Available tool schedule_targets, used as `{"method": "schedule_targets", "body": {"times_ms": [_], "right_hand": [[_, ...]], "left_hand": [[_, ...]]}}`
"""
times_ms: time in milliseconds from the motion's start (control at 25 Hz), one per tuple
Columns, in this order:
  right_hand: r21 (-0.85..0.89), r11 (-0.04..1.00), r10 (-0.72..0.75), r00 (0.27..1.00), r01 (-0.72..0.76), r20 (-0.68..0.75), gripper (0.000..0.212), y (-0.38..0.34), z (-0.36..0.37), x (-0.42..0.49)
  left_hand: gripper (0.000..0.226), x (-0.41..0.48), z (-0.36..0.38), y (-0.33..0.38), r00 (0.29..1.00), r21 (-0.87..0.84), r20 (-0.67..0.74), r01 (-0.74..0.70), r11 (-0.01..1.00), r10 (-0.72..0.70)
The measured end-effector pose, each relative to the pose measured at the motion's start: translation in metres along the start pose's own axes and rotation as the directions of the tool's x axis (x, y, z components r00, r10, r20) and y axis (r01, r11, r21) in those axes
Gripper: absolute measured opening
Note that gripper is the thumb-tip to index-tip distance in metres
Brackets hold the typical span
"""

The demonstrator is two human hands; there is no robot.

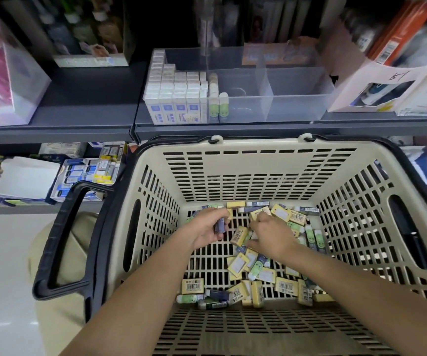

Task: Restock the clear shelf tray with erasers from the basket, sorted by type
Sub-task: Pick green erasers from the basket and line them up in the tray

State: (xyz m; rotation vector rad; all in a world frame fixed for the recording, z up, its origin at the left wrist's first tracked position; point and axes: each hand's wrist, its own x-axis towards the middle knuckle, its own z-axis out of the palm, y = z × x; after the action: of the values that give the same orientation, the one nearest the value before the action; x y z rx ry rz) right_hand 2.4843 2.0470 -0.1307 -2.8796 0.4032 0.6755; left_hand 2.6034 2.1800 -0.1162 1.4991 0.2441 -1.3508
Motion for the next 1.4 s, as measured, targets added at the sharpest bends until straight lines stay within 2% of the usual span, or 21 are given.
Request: {"method": "schedule_targets", "body": {"times_ms": [120,240,320,400,600,760,800,880,960,1000,1040,1120,1160,1200,1280,1320,1400], "right_hand": [[-0.014,1.000,0.009,0.999,-0.010,-0.048,0.047,-0.005,0.011,0.000],[0.246,0.969,0.048,0.997,-0.030,-0.066,0.036,-0.003,0.008,-0.001],[0.511,0.859,0.054,0.998,-0.023,-0.045,0.018,-0.001,-0.002,0.000],[0.697,0.715,0.073,0.997,-0.047,-0.008,0.011,0.004,-0.015,0.002],[0.827,0.562,0.027,0.999,-0.032,0.021,0.010,0.014,-0.040,-0.004],[0.893,0.445,0.068,0.997,-0.069,0.043,0.003,0.020,-0.051,-0.010],[0.863,0.493,0.118,0.991,-0.112,0.062,0.008,0.026,-0.052,-0.011],[0.633,0.728,0.226,0.964,-0.263,0.141,0.025,0.040,-0.048,-0.014],[0.434,0.842,0.206,0.934,-0.322,0.293,0.028,0.044,-0.039,-0.019],[0.435,0.849,0.154,0.929,-0.298,0.337,0.026,0.040,-0.036,-0.020],[0.510,0.816,0.093,0.932,-0.273,0.349,0.023,0.034,-0.034,-0.020],[0.681,0.696,0.016,0.953,-0.228,0.303,0.020,0.022,-0.033,-0.018],[0.695,0.692,0.012,0.966,-0.196,0.259,0.020,0.019,-0.031,-0.016],[0.637,0.755,0.019,0.976,-0.158,0.219,0.020,0.019,-0.030,-0.014],[0.378,0.923,-0.011,0.978,-0.070,0.210,0.022,0.022,-0.024,-0.016],[0.267,0.963,-0.038,0.968,-0.031,0.246,0.027,0.023,-0.020,-0.019],[0.193,0.980,-0.108,0.942,0.047,0.319,0.040,0.025,-0.013,-0.024]], "left_hand": [[0.008,-0.002,0.004,-0.004,0.999,0.102,0.034,0.029,0.994,-0.032],[0.003,-0.003,0.007,-0.005,0.998,0.117,0.059,0.027,0.993,-0.034],[0.010,-0.002,0.006,-0.003,0.999,0.089,0.036,0.003,0.996,-0.007],[0.014,-0.003,0.006,-0.001,0.999,0.104,0.054,-0.009,0.995,0.003],[0.029,-0.007,0.014,-0.002,0.979,0.248,0.195,0.003,0.969,-0.053],[0.021,-0.009,0.020,-0.002,0.966,0.215,0.252,0.007,0.977,-0.062],[0.023,-0.009,0.020,-0.001,0.971,0.184,0.232,0.010,0.983,-0.053],[0.026,-0.008,0.017,0.000,0.984,0.127,0.173,0.007,0.992,-0.029],[0.024,-0.007,0.014,0.000,0.991,0.113,0.130,-0.002,0.994,-0.013],[0.023,-0.007,0.012,-0.001,0.993,0.113,0.118,-0.003,0.994,-0.010],[0.022,-0.007,0.011,-0.002,0.994,0.115,0.109,-0.002,0.993,-0.011],[0.021,-0.007,0.009,-0.003,0.995,0.125,0.100,0.000,0.992,-0.012],[0.023,-0.007,0.008,-0.004,0.995,0.124,0.099,-0.003,0.992,-0.010],[0.025,-0.007,0.008,-0.003,0.995,0.112,0.102,-0.006,0.994,-0.006],[0.024,-0.006,0.007,-0.002,0.993,0.060,0.117,-0.013,0.998,0.006],[0.023,-0.007,0.007,-0.002,0.992,0.044,0.123,-0.015,0.999,0.009],[0.024,-0.008,0.006,-0.002,0.993,0.065,0.114,-0.016,0.998,0.008]]}}
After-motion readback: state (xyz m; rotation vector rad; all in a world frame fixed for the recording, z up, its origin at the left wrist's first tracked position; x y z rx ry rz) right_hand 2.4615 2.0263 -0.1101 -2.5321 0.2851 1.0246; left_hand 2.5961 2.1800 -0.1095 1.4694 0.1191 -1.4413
